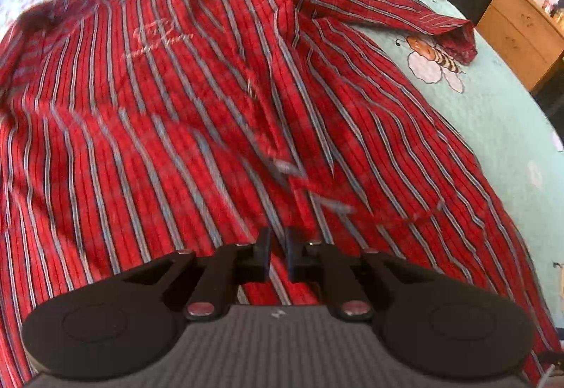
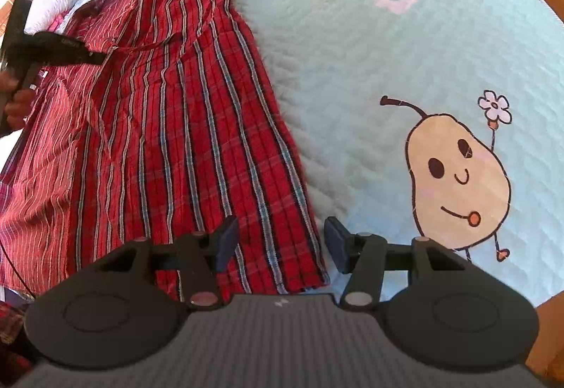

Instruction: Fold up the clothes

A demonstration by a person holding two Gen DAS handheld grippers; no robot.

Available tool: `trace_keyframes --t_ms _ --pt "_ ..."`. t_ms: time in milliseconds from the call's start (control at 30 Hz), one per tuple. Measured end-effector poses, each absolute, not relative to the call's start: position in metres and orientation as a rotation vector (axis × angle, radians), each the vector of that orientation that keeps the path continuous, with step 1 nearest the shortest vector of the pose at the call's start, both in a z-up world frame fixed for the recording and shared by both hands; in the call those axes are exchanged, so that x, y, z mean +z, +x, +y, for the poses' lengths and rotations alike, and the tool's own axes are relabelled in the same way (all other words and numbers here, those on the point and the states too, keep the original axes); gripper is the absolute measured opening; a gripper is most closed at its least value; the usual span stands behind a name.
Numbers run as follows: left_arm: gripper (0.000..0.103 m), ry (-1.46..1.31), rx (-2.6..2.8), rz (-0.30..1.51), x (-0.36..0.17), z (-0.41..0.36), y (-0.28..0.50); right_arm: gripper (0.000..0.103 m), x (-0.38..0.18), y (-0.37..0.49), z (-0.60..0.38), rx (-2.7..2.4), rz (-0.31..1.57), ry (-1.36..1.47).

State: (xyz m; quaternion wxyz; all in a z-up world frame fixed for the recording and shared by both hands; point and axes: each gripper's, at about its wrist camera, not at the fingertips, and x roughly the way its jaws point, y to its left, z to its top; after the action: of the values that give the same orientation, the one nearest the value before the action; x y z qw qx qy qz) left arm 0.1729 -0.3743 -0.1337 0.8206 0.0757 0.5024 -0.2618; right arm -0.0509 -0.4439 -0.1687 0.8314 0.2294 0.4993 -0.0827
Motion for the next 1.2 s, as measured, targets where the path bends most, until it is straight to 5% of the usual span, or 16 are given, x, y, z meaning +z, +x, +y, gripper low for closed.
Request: trace_keyframes --t_ms 133,300,433,500,533,733,900,1033,1200 --pt "0.011 0.103 -0.529 1.077 -0.133 -0.364 0.174 0.041 -0.168 -0.046 -0.439 -0.139 1.083 0.458" --pt "0.012 0.07 -0.551 1.049 -0.123 -0.368 0.178 0.041 -0.166 -0.04 -0.426 -0.138 1.099 0.359" --pt "0.023 0.092 -0.592 1.026 -0.119 -0.382 0.172 0.045 -0.166 -0.038 -0.419 -0.131 1.099 0.295" --pt "0.024 0.103 -0.615 1.021 -0.119 -0.389 0.167 0.029 -0.167 -0.038 -0.418 -0.14 1.104 0.285" --pt "0.024 0.112 -0.617 1.017 -0.12 -0.392 0.165 0.006 -0.168 -0.04 -0.424 -0.161 1.097 0.331" --pt "0.024 0.08 -0.594 1.037 -0.127 -0.391 0.16 0.001 -0.178 -0.068 -0.471 -0.38 1.014 0.652" --pt "0.024 0.031 -0.547 1.061 -0.133 -0.373 0.16 0.012 -0.165 -0.064 -0.47 -0.346 0.995 0.585" --pt "0.026 -0.004 -0.512 1.065 -0.134 -0.359 0.159 0.036 -0.138 -0.028 -0.457 -0.326 0.875 0.389" --pt "0.029 -0.023 -0.475 1.083 -0.141 -0.344 0.16 0.037 -0.142 0.06 -0.424 0.043 0.811 0.147"
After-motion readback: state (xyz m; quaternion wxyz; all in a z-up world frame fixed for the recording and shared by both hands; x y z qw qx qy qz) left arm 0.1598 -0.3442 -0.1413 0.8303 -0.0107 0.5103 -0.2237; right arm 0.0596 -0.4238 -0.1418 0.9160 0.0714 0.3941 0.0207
